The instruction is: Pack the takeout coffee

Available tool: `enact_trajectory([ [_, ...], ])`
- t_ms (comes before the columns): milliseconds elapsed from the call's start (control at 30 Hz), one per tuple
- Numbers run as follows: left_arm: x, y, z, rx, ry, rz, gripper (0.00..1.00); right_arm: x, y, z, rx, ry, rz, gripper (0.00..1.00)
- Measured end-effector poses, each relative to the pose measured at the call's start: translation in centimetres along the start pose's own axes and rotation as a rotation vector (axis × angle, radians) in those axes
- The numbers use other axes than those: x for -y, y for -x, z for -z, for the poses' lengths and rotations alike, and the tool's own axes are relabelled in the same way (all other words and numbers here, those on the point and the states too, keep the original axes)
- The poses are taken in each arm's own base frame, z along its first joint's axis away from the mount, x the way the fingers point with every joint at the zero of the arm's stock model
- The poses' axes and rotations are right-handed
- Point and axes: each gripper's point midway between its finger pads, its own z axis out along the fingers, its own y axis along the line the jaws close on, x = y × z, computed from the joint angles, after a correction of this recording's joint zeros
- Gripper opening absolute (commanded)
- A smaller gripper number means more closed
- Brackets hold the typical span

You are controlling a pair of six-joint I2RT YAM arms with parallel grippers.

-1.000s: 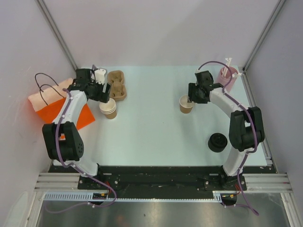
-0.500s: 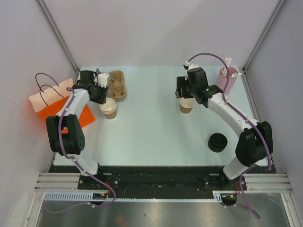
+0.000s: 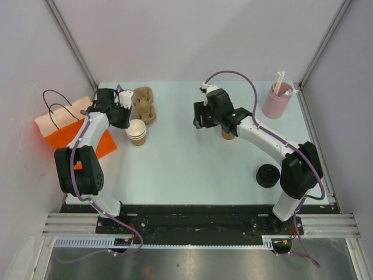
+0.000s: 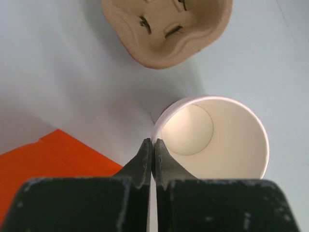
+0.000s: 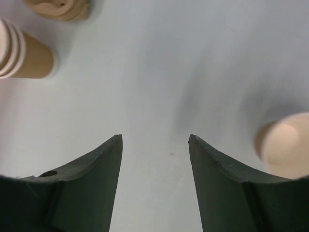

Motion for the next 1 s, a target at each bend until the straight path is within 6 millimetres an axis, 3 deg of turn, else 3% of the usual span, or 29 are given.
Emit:
enact_trajectory([
  [300, 2.8, -1.0, 1.2, 0.028, -0.099, 0.051, 0.00, -12.1, -2.7, -5.1, -0.057, 0.351, -0.153, 0.63],
  [433, 3.6, -1.2, 1.5, 0.033, -0.120, 0.053, 0.00, -15.5, -2.9, -7.5, -0.073, 0.458, -0.234, 0.59],
  [633, 4.5, -1.1, 1.8, 0.044, -0.144, 0.045, 0.00, -17.2, -3.8, -9.4, -0.113, 0.520, -0.321, 0.46],
  [1000, 4.8, -1.0, 1.8, 0.044, -0.150, 0.039, 0.00, -18.2, -4.6, -10.5, -0.147, 0.577, -0.403, 0.46],
])
